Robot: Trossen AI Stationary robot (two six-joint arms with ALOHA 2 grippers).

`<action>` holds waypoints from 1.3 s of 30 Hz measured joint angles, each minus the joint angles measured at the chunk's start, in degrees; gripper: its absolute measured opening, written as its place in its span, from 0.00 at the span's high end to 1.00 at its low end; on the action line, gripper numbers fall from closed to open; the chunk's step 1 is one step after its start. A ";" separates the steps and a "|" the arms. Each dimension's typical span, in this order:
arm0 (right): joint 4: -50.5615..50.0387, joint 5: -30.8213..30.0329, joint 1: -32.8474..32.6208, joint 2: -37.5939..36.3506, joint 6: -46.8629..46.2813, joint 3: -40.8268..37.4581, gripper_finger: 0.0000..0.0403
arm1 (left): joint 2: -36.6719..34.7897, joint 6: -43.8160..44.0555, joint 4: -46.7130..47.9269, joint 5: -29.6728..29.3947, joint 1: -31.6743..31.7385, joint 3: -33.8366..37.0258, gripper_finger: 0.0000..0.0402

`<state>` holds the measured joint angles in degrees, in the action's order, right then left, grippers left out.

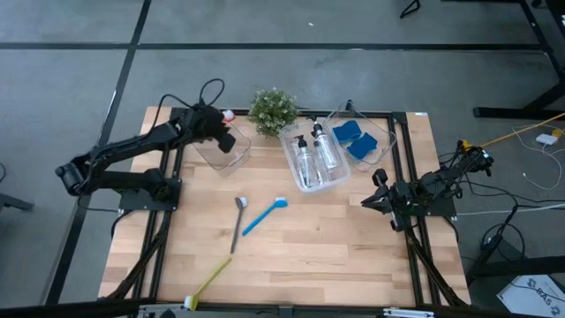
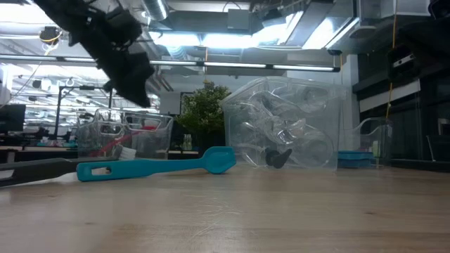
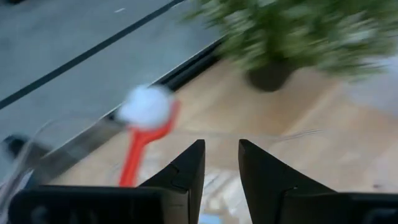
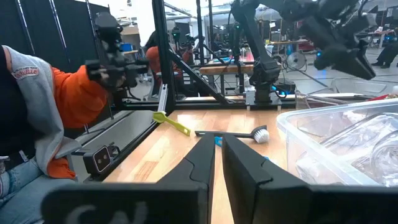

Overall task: Pick & Place Kitchen Sink Supplies
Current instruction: Put the gray dish brush into the left transparent bin

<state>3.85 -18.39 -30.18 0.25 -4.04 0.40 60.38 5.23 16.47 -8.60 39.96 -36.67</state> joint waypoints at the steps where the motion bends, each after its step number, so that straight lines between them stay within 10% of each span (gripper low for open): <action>1: -0.01 0.00 0.01 -0.02 -0.01 0.00 0.92 | -0.23 0.06 -0.02 1.05 -0.92 -0.46 0.78; 23: -0.01 0.00 -0.01 0.00 0.01 0.00 0.92 | -7.38 16.75 0.02 5.18 -39.83 -2.77 0.78; 39: 0.01 -0.02 -0.01 -0.02 0.00 0.00 0.92 | 6.31 33.86 11.69 -9.16 -66.43 -14.48 0.78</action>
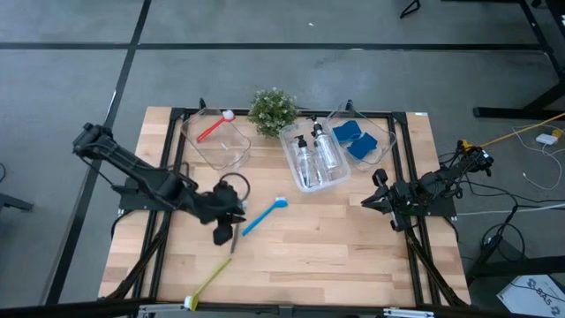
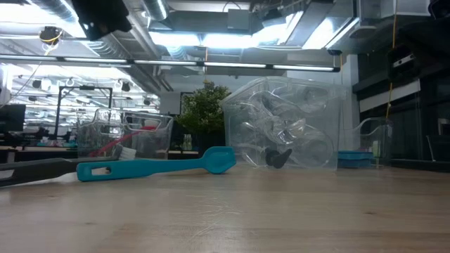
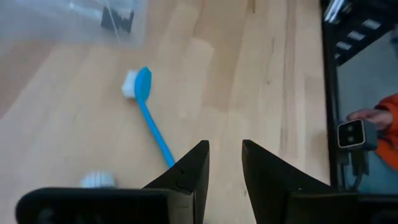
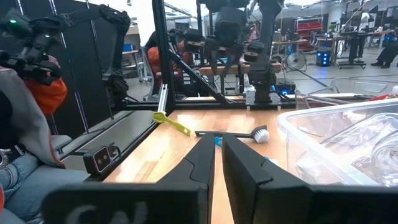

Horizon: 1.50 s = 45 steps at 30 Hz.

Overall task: Pick & Place Kitchen Sink Supplies
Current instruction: Put the gray dish brush into the left transparent bin

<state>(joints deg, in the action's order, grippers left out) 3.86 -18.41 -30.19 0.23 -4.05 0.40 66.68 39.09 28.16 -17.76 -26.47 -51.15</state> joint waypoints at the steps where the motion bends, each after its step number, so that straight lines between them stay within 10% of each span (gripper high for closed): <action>1: -0.02 0.00 -0.01 0.02 -0.01 0.00 0.92 | 1.46 1.35 1.44 -0.35 -0.70 -1.57 0.78; 20: -0.02 0.00 -0.01 0.02 0.01 0.00 0.92 | 21.38 24.94 15.34 1.33 -7.25 -13.32 0.78; 45: 0.00 0.00 -0.01 0.02 0.00 0.00 0.92 | 35.51 27.72 23.22 4.87 -2.20 -13.21 0.78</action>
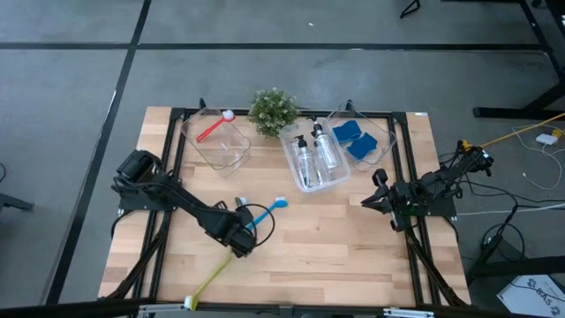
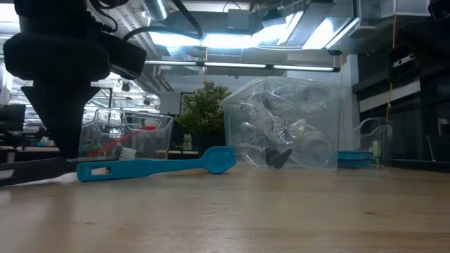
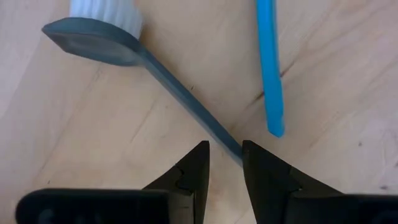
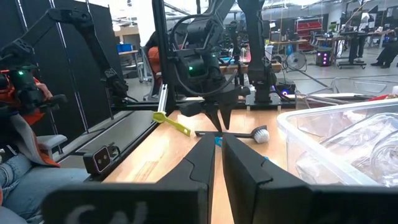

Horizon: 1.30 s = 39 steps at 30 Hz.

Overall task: Pick & Place Kitchen Sink Supplies
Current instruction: Put the gray dish brush into the left transparent bin

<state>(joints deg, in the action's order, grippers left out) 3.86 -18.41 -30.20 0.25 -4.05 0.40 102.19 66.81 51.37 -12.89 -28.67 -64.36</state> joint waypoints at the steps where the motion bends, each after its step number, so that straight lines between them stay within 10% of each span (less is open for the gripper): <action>1: 0.00 0.00 0.02 0.00 0.01 0.00 0.92 | 0.00 0.00 0.00 -0.04 0.00 0.00 0.78; 39: -0.02 0.00 0.01 -0.01 0.00 0.00 0.92 | -3.19 4.28 -1.17 0.97 1.14 8.95 0.96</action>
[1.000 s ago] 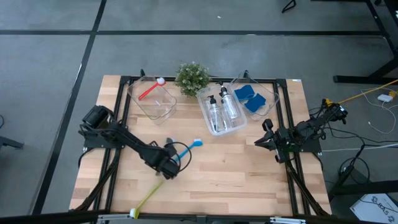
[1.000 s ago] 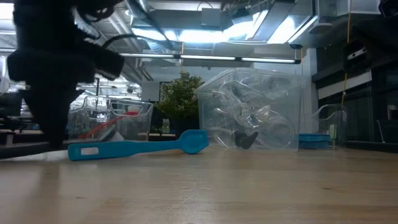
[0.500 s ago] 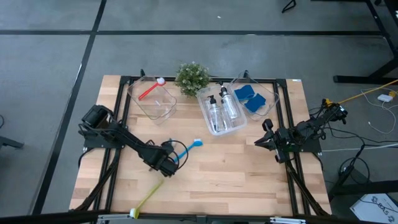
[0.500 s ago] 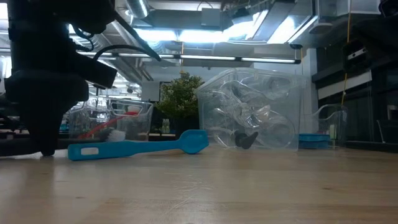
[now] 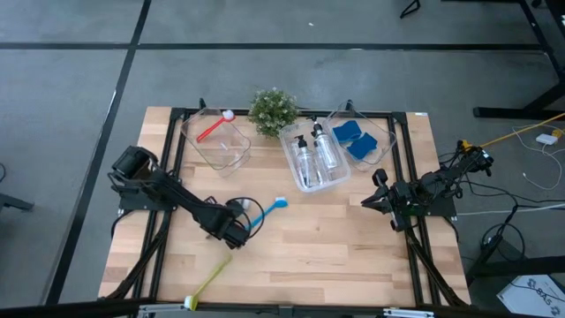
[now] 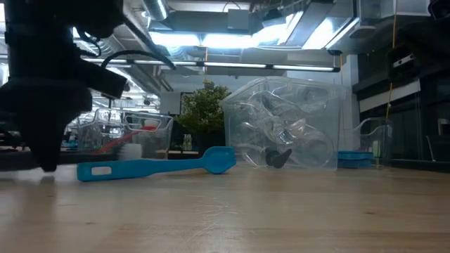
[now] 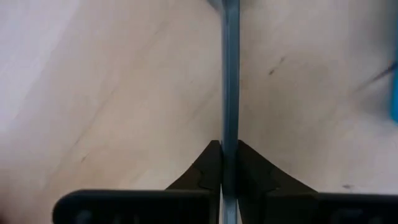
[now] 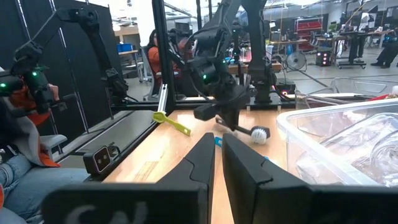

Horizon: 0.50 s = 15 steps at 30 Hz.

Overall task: Pick & Place Kitchen Sink Supplies
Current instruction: Put the gray dish brush into the left transparent bin

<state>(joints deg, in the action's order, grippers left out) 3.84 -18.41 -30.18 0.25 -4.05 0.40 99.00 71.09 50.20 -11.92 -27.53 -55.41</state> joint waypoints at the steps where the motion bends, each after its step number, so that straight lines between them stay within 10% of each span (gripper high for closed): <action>1: 0.01 0.01 0.00 -0.01 0.00 0.00 0.92 | -0.81 0.02 -0.03 -0.14 0.00 0.02 0.96; 15: 0.00 0.00 0.00 0.00 0.01 0.00 0.92 | -14.97 -8.51 -2.81 -9.51 0.00 -0.27 0.96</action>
<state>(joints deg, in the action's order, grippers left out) 3.84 -18.41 -30.18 0.25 -4.04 0.40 84.03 62.58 47.40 -21.43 -27.53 -55.68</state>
